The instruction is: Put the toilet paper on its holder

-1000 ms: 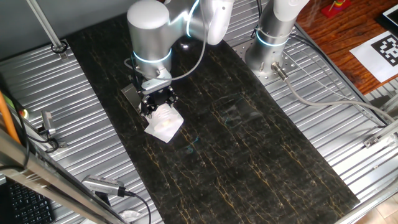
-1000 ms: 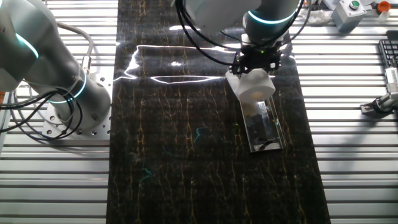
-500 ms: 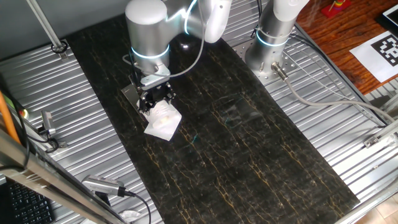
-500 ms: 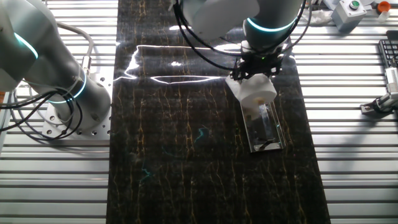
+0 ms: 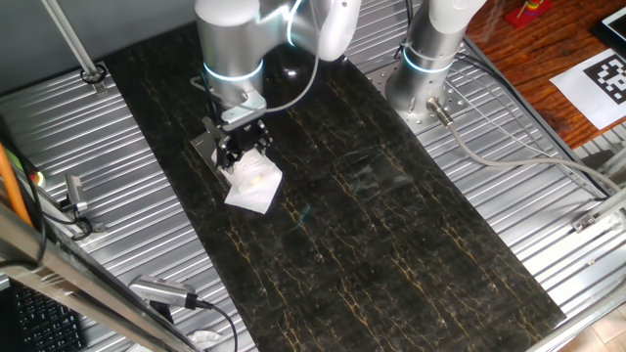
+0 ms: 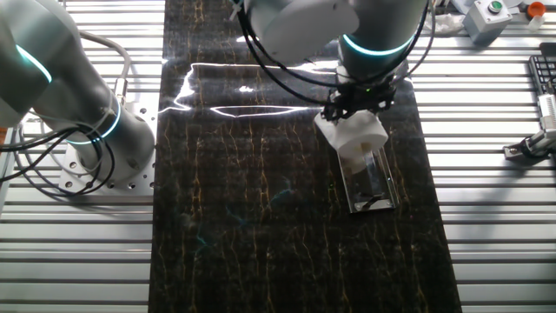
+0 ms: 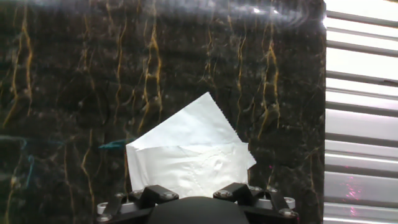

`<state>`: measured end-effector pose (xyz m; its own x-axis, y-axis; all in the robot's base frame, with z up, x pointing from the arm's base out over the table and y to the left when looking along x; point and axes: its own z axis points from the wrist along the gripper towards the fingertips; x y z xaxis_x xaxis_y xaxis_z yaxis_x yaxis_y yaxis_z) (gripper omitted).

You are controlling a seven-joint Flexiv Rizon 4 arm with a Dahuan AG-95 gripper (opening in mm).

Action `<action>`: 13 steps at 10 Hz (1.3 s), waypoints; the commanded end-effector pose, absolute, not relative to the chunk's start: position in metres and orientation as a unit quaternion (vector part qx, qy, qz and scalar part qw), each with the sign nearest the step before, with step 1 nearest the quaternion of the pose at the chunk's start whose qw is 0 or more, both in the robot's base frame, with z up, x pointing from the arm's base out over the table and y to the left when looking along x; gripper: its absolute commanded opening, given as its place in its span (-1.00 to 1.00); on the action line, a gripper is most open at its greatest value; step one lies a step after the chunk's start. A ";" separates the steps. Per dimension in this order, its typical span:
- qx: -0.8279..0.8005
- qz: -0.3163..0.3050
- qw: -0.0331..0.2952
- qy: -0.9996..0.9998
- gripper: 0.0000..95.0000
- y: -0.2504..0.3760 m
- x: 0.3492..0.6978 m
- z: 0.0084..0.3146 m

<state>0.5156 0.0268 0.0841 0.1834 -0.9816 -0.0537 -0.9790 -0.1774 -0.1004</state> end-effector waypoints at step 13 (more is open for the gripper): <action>-0.773 -0.028 0.083 0.629 -1.00 -0.003 0.502 0.084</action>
<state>0.4999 -0.0049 0.0850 0.2087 -0.9762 -0.0585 -0.9661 -0.1966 -0.1672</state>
